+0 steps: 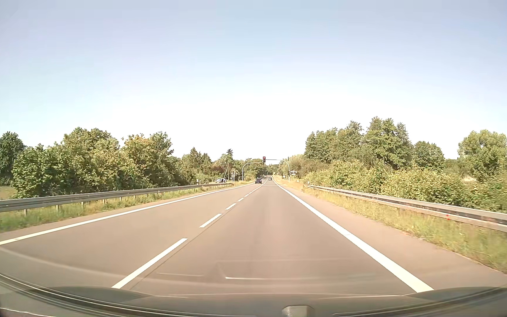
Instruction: Follow the waypoints while adhering to traffic rules and regulations
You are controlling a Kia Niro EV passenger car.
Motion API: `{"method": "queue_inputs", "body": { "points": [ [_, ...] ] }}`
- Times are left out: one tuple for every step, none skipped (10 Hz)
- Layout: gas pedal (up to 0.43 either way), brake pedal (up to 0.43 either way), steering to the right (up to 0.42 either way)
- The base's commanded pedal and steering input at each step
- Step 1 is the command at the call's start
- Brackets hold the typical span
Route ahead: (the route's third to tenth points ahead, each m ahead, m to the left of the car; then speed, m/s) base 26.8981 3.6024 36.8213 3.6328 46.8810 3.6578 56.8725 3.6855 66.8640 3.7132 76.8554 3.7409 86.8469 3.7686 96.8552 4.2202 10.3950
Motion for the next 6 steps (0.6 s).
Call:
{"method": "queue_inputs", "body": {
  "points": [
    [0.0, 0.03, 0.001],
    [0.0, 0.03, 0.001],
    [0.0, 0.03, 0.001],
    [0.0, 0.03, 0.001],
    [0.0, 0.03, 0.001],
    [0.0, 0.03, 0.001]
  ]
}}
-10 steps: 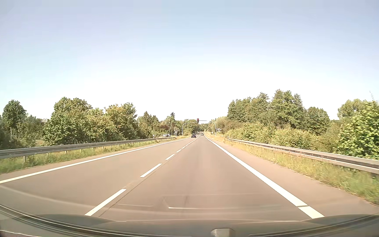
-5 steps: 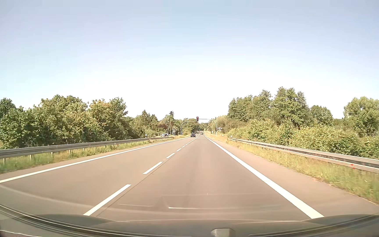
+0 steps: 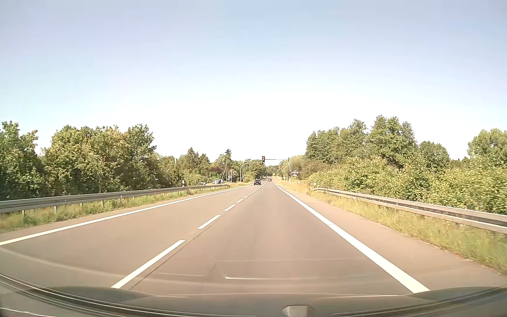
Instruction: Follow the waypoints while adhering to traffic rules and regulations
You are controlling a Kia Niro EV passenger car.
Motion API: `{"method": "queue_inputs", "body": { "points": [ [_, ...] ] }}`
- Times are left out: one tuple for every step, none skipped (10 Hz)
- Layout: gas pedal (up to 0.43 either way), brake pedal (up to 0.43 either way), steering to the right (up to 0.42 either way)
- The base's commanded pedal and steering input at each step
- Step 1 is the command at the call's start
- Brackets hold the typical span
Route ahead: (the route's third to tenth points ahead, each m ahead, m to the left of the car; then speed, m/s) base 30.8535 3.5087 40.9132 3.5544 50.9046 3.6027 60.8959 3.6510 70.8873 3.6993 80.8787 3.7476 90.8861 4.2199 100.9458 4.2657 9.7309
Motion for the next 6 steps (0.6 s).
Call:
{"method": "queue_inputs", "body": {
  "points": [
    [0.0, 0.03, 0.001],
    [0.0, 0.03, 0.001],
    [0.008, 0.03, 0.0],
    [0.047, 0.03, 0.0],
    [0.079, 0.03, -0.001],
    [0.11, 0.03, -0.002]
  ]
}}
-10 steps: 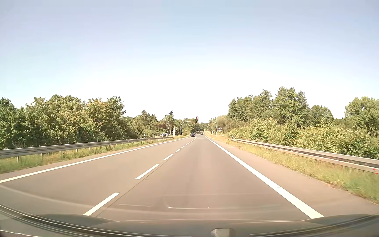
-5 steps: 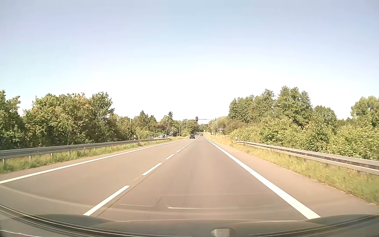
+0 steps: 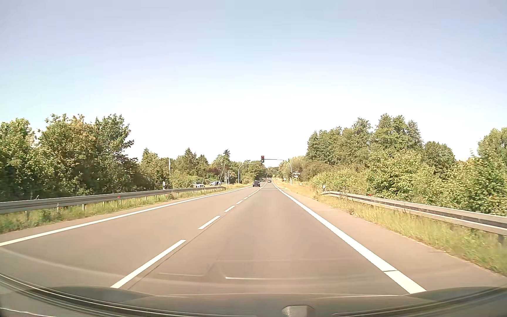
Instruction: Follow the waypoints while adhering to traffic rules and regulations
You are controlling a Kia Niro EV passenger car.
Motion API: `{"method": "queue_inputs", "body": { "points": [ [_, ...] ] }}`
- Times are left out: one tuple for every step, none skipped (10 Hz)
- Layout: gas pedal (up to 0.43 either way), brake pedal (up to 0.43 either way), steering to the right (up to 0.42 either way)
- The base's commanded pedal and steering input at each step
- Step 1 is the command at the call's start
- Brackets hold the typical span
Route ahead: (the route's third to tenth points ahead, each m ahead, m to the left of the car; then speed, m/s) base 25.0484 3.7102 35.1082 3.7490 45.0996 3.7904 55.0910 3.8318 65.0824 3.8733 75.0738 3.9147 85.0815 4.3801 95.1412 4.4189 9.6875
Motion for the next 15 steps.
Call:
{"method": "queue_inputs", "body": {
  "points": [
    [0.118, 0.03, -0.002],
    [0.118, 0.03, -0.002],
    [0.13, 0.03, -0.002],
    [0.138, 0.03, -0.002],
    [0.15, 0.03, -0.002],
    [0.15, 0.03, -0.002],
    [0.15, 0.03, -0.002],
    [0.15, 0.03, -0.002],
    [0.157, 0.03, -0.002],
    [0.157, 0.03, -0.002],
    [0.157, 0.03, -0.002],
    [0.157, 0.03, -0.002],
    [0.157, 0.03, -0.002],
    [0.169, 0.03, -0.002],
    [0.169, 0.03, -0.002]
  ]
}}
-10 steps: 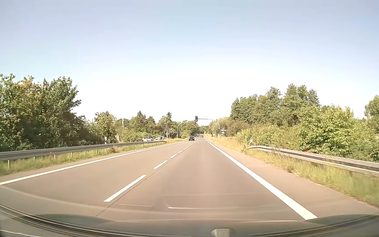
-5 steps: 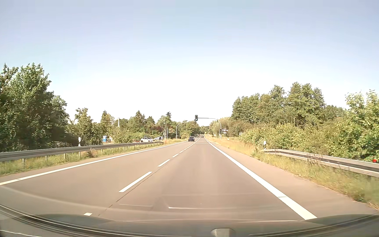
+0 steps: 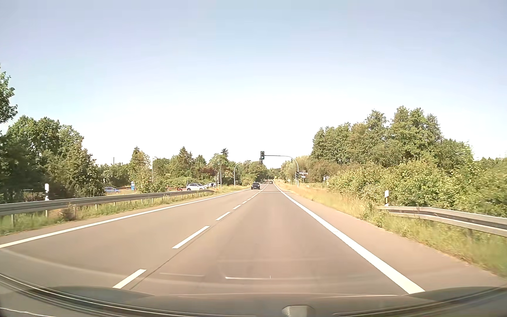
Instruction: Follow the waypoints while adhering to traffic rules and regulations
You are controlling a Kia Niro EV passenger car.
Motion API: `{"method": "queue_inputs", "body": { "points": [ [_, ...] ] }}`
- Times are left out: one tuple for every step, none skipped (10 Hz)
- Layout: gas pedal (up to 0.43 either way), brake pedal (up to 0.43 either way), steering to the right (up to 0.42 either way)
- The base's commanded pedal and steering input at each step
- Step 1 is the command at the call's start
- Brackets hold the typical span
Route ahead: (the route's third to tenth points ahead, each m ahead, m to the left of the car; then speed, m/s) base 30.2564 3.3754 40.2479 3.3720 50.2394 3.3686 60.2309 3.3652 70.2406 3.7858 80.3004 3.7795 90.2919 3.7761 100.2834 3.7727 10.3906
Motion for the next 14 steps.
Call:
{"method": "queue_inputs", "body": {
  "points": [
    [0.169, 0.03, -0.002],
    [0.169, 0.03, -0.002],
    [0.177, 0.03, -0.002],
    [0.189, 0.03, -0.002],
    [0.197, 0.03, -0.002],
    [0.209, 0.03, -0.002],
    [0.22, 0.03, -0.002],
    [0.22, 0.03, -0.002],
    [0.22, 0.03, -0.002],
    [0.228, 0.03, -0.002],
    [0.228, 0.03, -0.002],
    [0.228, 0.03, -0.002],
    [0.24, 0.03, -0.002],
    [0.24, 0.03, -0.002]
  ]
}}
